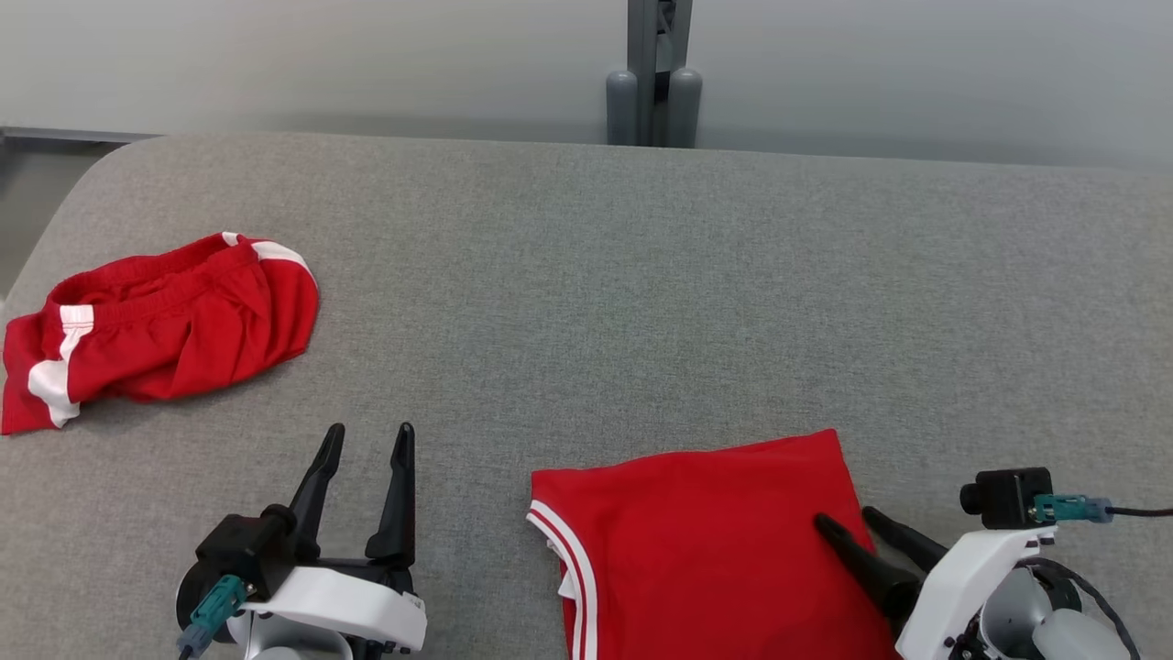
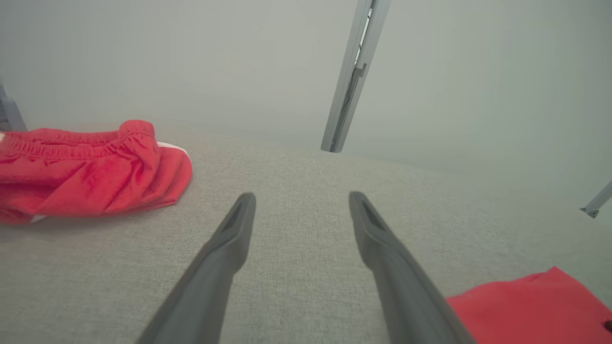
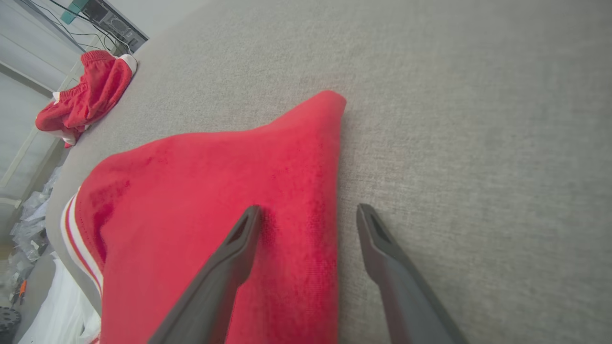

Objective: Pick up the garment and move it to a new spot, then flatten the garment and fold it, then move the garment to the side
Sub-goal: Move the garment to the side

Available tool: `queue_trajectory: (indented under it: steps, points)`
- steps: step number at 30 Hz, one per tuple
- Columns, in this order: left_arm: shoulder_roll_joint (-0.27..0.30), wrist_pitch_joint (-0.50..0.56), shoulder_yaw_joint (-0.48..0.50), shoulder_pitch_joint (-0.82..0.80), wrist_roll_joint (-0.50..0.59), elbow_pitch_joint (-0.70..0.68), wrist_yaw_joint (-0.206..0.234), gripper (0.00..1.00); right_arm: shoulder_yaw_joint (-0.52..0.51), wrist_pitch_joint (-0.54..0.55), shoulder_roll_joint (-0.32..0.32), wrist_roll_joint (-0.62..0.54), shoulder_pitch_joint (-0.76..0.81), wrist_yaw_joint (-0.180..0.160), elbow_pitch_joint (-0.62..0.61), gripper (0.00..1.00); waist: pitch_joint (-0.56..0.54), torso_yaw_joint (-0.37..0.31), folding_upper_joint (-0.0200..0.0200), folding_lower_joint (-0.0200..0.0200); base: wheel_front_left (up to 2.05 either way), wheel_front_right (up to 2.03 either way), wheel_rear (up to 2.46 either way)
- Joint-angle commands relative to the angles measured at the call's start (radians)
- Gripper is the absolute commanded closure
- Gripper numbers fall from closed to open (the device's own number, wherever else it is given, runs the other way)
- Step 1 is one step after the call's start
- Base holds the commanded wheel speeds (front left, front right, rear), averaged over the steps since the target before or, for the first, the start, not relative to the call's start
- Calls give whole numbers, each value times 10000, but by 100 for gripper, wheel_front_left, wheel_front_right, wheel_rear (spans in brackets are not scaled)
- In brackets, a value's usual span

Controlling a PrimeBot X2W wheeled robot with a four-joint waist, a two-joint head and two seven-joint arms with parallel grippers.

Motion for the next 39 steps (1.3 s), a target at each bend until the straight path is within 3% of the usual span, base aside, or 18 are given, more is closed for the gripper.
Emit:
queue_trajectory:
  steps: [1,9,10,11,12,13,14,20,25,33,39]
  points:
    - [33,-39,-6,-218,-57,3,10,0,88,117,-78,159,-128,5,14,0,72,76,0,0,0,0,0]
    - [34,-40,-82,-332,-88,-29,71,0,759,368,-231,961,-530,5,41,0,328,298,0,0,0,0,0]
    - [34,-40,-91,-352,-94,-42,73,0,824,350,-248,999,-584,5,73,15,356,312,0,0,0,0,0]
    - [34,-40,-97,-368,-97,-57,69,0,877,312,-271,1033,-626,3,103,51,384,320,0,0,0,0,0]
    - [36,-40,-94,-380,-99,-70,77,0,954,298,-292,1048,-685,3,124,63,420,319,0,0,0,0,0]
    - [34,-40,-95,-394,-86,-82,87,0,1046,298,-315,1049,-772,3,132,90,472,307,0,0,0,0,0]
    - [31,-40,-100,-414,-58,-94,90,0,1110,276,-335,1077,-862,3,130,100,524,283,0,0,0,0,0]
    - [34,-38,-165,-543,57,-210,40,0,1421,48,-756,1049,-1543,-1,71,100,923,2,0,0,0,0,0]
    - [30,-38,-240,-642,382,-409,9,0,1719,-308,-1169,783,-2235,0,260,100,1190,-651,0,0,0,0,0]
    - [35,-40,-442,-1215,582,-722,-138,0,2125,-761,-2336,234,-3802,0,782,100,2194,-1778,0,0,0,0,0]
    - [42,-38,-645,-1835,800,-837,-158,0,2300,-1096,-3250,46,-4702,2,1056,100,3148,-2183,0,0,0,0,0]
